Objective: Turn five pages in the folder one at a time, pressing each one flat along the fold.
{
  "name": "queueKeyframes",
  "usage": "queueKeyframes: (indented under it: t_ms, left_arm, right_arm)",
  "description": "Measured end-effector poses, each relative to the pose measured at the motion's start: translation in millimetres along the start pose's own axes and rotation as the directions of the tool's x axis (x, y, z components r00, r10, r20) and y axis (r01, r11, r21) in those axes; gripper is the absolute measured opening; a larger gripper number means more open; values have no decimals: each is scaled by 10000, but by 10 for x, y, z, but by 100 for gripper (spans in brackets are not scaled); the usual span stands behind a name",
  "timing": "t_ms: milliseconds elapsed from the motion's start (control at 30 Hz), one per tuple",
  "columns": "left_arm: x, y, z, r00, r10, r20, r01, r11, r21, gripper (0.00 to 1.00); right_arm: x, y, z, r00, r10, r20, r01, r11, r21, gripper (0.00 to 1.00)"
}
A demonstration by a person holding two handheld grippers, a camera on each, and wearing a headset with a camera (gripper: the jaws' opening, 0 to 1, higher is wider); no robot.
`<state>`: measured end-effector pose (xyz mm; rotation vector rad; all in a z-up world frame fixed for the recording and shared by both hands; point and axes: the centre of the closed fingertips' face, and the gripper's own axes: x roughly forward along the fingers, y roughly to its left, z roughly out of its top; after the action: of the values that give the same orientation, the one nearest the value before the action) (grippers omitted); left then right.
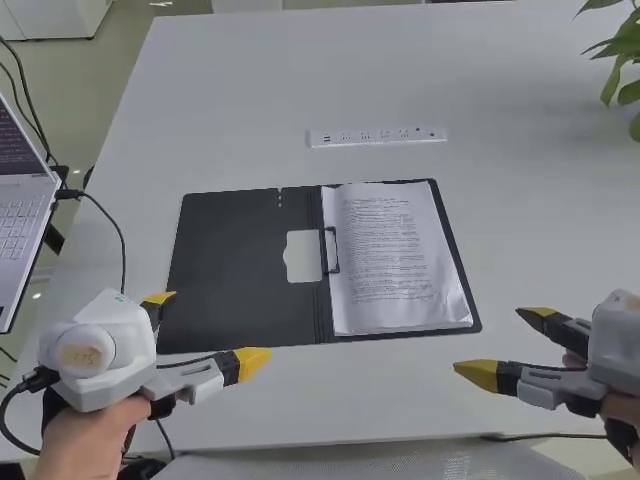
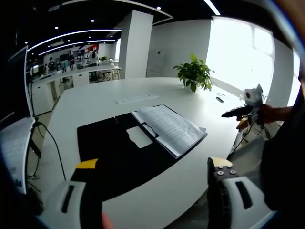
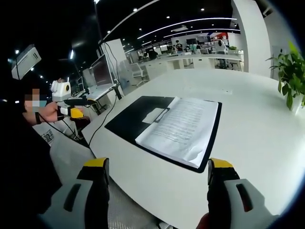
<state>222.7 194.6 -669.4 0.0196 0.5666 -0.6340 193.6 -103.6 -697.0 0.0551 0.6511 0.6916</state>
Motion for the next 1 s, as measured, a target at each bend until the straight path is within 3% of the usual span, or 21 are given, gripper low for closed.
queueKeyframes:
  t_ms: [467, 700, 1000]
  left_arm:
    - [67, -26, 8, 9998, -184, -74, 185, 9998, 40, 92]
    - [182, -119, 57, 9986, -490, -188, 495, 9984, 262, 92]
    - [466, -356, 232, 9926, -1197, -222, 1209, 9905, 659, 91]
  right_arm:
    - [-11, -41, -15, 10000, -64, -2, 64, 10000, 75, 84]
    - [-33, -58, -46, 9999, -107, -19, 107, 9998, 167, 84]
    - [-54, -99, -54, 9999, -130, 19, 130, 9996, 261, 83]
